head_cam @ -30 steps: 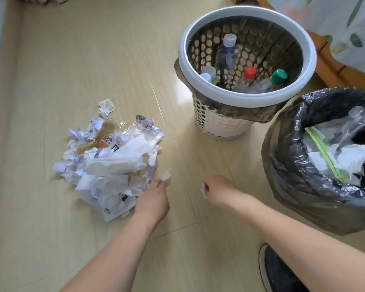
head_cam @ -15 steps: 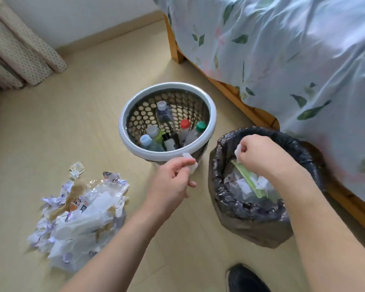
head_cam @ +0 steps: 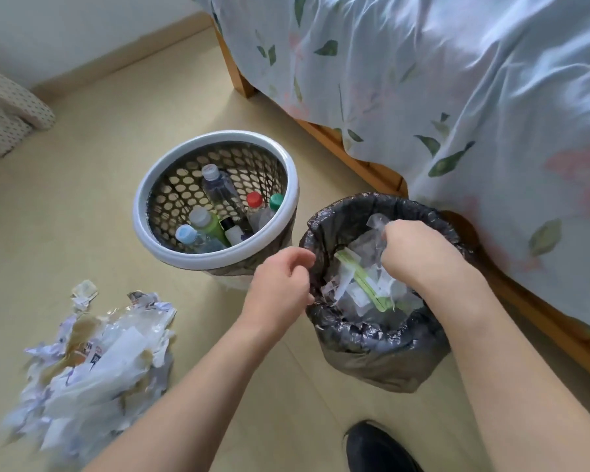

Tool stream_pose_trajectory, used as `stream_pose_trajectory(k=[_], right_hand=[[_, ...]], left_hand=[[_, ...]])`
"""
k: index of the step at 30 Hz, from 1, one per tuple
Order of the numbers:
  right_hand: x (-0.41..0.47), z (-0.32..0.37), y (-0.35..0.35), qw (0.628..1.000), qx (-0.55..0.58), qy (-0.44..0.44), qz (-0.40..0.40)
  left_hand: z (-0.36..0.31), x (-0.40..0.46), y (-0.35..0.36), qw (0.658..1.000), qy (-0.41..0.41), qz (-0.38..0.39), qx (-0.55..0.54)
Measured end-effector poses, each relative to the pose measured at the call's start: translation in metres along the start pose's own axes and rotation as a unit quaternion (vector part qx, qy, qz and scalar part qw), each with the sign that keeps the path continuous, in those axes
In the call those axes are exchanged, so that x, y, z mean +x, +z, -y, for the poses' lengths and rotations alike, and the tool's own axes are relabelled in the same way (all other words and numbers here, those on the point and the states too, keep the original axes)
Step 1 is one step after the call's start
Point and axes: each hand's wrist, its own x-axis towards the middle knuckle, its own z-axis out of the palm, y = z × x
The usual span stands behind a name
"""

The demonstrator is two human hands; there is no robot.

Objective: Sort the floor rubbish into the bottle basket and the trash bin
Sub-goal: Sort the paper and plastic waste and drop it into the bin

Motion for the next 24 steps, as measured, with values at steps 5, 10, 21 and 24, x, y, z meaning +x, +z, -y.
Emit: stream_pose_trajectory(k=[5,10,21,24], right_hand=[[-0.022,0.073,0.029,0.973,0.061,-0.205,-0.082],[-0.051,0.155,0.094,0.934,0.061,-0.348,0.061],[-0.044,0.3,0.214,0.919,0.122,-0.265,0.265],[-0.034,0.337,0.235,0.92,0.178,-0.221,0.269]], left_hand=[[0.077,-0.022,-0.059,0.993,-0.065,-0.099,0.009],[0.164,-0.058,-0.114,0.974,-0.162,-0.131,0.089],[0.316,-0.091,-0.202,0.906,-0.219,-0.175,0.317],[0.338,-0.092,-0.205,0.9,-0.232,-0.147,0.34]])
